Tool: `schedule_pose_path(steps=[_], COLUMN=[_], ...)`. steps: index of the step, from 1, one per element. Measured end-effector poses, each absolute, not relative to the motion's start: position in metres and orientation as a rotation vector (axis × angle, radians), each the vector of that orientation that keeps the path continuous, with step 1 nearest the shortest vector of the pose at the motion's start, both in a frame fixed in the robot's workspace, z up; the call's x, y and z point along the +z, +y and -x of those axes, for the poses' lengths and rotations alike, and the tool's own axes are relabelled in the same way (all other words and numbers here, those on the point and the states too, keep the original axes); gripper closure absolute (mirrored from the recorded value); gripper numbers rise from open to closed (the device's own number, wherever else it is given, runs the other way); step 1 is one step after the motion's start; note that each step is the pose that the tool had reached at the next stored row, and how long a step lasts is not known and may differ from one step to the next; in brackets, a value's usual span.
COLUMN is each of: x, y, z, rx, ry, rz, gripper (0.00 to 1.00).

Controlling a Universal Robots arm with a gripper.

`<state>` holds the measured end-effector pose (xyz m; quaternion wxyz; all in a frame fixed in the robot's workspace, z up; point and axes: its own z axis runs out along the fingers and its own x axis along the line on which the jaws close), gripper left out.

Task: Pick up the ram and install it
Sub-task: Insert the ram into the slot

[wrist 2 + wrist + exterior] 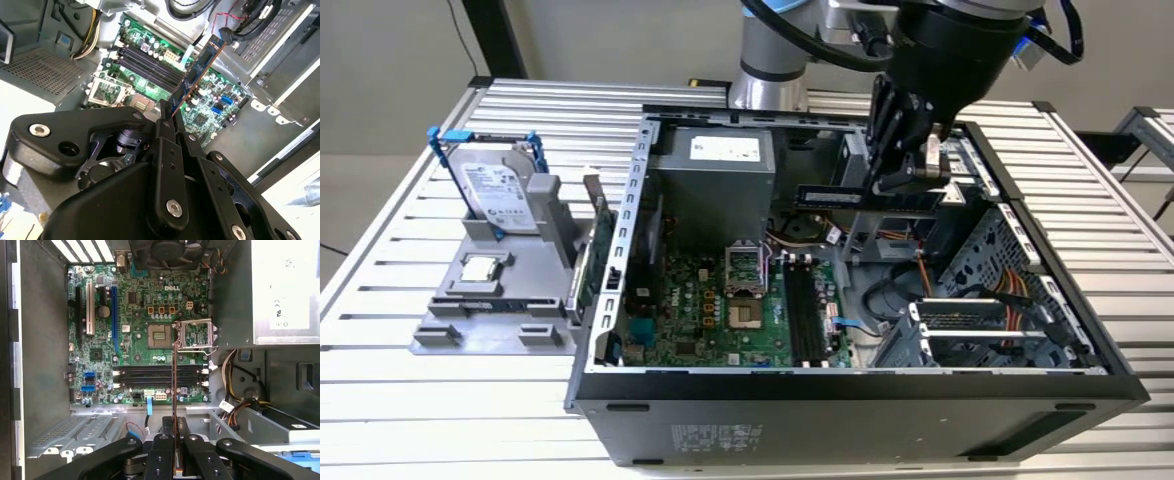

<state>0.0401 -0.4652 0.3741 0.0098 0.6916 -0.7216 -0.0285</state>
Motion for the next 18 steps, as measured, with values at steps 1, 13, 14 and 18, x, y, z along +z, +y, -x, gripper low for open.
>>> schedule_pose_path(steps=[1,13,14,18], x=[0.3741,0.3742,0.3741,0.3741], y=[-0.4652,-0.4652,-0.4652,-0.4652], z=[-0.0414,-0.0455,-0.0455,-0.0455], rx=[-0.089,-0.089,-0.089,-0.089], ry=[-2.253,-2.253,-2.253,-2.253], rz=[-2.159,-2.159,-2.159,-2.159], gripper=[1.00,1.00,1.00,1.00])
